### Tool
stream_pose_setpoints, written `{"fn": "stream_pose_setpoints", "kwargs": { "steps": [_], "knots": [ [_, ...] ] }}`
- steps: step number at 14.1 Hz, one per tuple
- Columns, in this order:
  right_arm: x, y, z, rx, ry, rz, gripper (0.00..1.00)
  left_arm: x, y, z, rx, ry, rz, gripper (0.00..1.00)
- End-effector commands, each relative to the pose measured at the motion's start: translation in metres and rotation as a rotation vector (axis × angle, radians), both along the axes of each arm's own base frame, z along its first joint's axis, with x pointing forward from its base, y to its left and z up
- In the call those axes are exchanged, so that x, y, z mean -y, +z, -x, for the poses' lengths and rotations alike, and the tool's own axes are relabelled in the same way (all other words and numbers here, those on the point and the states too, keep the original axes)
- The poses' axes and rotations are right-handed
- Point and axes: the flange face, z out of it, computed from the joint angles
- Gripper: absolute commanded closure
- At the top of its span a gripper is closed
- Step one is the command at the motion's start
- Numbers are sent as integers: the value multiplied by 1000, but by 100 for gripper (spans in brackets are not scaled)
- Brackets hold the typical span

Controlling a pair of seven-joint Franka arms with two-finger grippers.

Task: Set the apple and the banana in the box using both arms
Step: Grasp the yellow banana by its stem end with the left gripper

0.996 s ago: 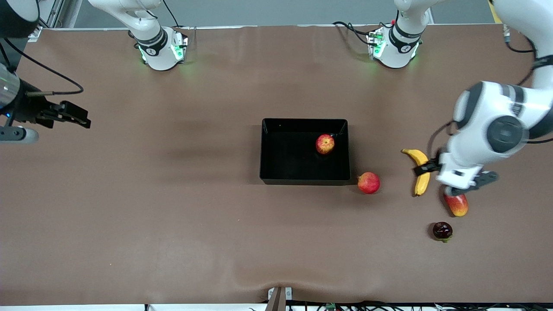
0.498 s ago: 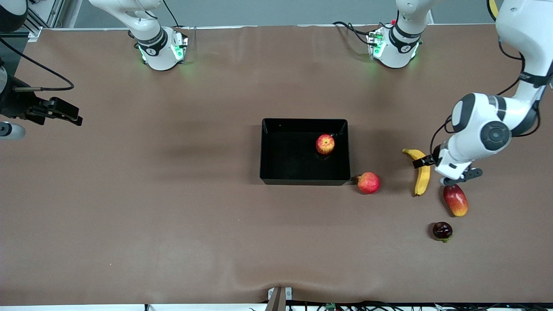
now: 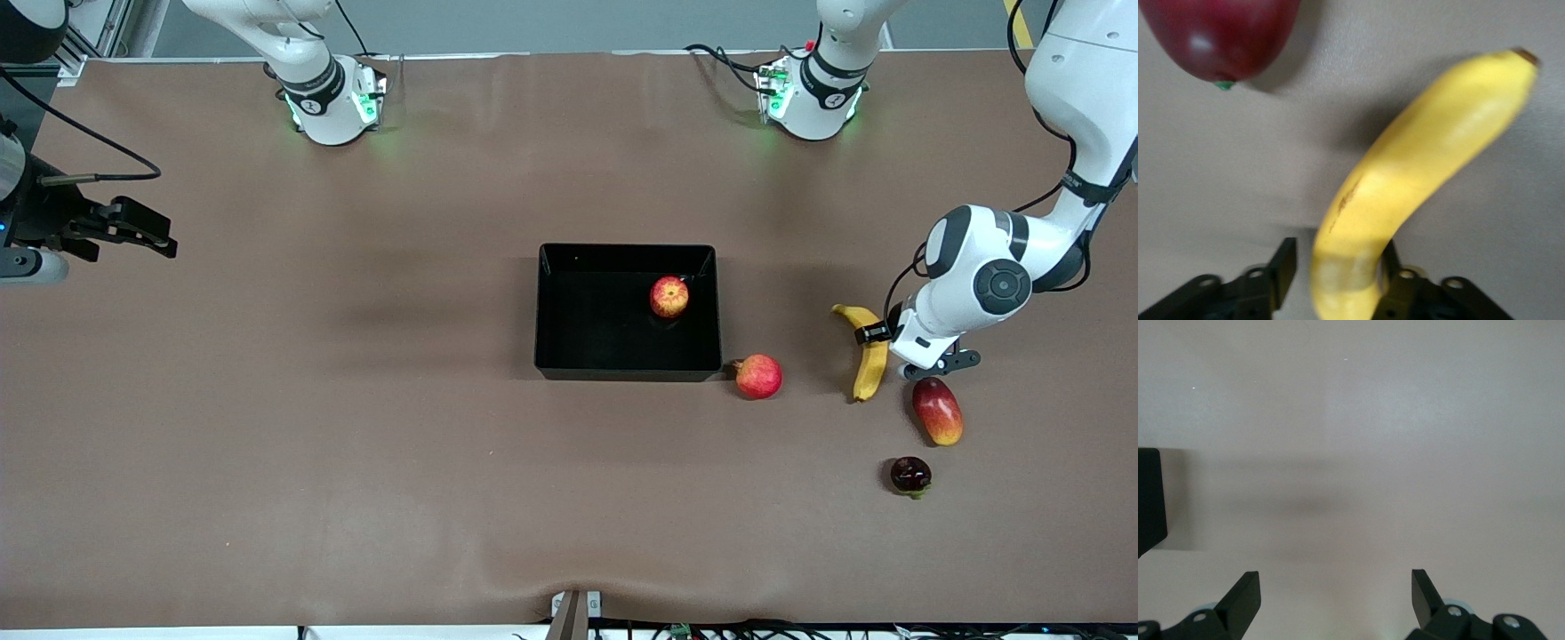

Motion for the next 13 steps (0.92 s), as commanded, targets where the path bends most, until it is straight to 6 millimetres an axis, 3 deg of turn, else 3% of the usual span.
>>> {"fn": "stream_pose_setpoints", "kwargs": {
  "steps": [1,3,6,11,13],
  "knots": [
    [2,9,7,11,19,20,0,1,6,-6,23,-20,-6,100],
    [-1,17,16,19,15,21,0,5,28,-10,51,-33,-32,100],
    [1,14,28,-2,0,15,0,52,94,-17,107,-68,-82,100],
    [-10,16,32,-7,-13,4,0,165,203,-35,114,2,-51,100],
    [-23,19,35,2,-12,4,0,219,230,-32,105,86,6,100]
  ]
}}
